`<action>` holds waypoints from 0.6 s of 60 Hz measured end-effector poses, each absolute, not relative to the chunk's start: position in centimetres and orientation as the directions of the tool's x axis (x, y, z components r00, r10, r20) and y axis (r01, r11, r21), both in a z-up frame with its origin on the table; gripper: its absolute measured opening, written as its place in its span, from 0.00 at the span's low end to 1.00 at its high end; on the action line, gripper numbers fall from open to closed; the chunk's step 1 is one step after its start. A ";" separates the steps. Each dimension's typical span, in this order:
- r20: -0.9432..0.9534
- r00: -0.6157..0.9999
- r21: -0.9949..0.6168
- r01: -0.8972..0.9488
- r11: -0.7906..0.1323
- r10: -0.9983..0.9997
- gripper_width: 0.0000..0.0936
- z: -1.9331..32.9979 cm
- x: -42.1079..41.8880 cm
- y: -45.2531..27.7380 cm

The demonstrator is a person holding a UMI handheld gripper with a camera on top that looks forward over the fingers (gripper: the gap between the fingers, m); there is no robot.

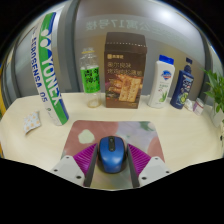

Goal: Arrange mouse

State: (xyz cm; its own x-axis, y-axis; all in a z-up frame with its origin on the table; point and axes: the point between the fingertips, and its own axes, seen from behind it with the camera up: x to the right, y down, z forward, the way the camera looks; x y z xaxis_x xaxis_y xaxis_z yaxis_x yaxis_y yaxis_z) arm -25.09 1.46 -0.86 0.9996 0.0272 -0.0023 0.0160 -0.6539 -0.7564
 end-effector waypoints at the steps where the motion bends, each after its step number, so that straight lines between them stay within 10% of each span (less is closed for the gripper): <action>1: 0.002 1.000 -0.755 0.020 -0.655 0.028 0.63 -0.7 -25.1 1.4; 6: 0.026 0.999 -0.762 0.043 -0.646 0.035 0.93 1.3 -25.2 0.6; 36: 0.094 0.994 -0.749 0.035 -0.662 -0.054 0.91 14.5 -25.1 -14.4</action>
